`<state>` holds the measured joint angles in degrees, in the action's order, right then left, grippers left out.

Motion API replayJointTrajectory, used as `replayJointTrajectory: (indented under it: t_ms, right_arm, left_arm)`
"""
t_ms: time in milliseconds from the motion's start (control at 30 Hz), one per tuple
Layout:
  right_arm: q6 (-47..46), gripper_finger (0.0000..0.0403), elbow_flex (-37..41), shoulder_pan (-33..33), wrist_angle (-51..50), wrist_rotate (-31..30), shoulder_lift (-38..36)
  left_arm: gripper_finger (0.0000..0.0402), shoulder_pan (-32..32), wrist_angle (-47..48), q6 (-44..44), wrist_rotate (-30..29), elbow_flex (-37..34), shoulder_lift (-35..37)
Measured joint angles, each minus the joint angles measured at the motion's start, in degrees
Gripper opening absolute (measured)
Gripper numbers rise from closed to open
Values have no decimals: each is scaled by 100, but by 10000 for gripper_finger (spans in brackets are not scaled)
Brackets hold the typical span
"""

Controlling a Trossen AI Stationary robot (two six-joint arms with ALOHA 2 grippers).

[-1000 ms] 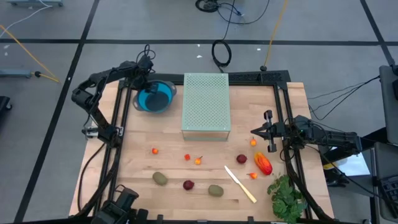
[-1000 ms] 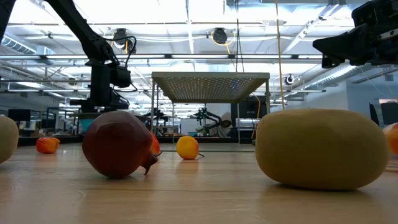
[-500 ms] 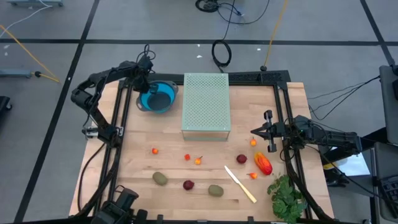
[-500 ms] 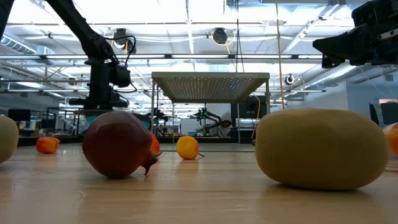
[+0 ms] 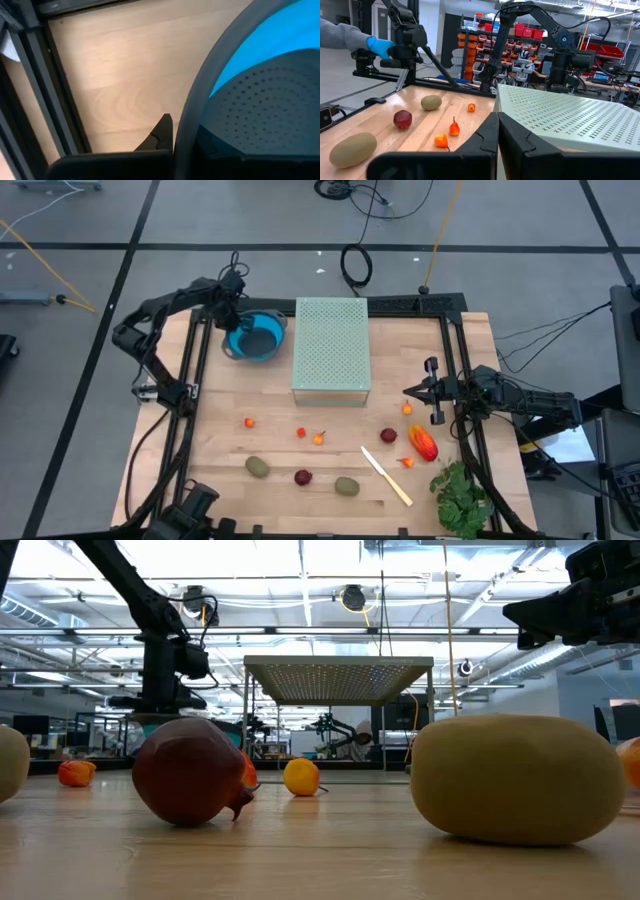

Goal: Pick & Place Fruit
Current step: Put the blue strainer bowl on the shelf

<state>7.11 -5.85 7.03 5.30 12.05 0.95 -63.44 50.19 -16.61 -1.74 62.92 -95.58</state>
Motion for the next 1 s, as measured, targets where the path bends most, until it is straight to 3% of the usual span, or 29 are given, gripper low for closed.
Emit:
replayJointTrajectory:
  t_ms: [1000]
  right_arm:
    - [0, 0, 2, -2, 1, 0, -2]
  left_arm:
    - [3, -150, -534, -1613, 5, -8, 1731]
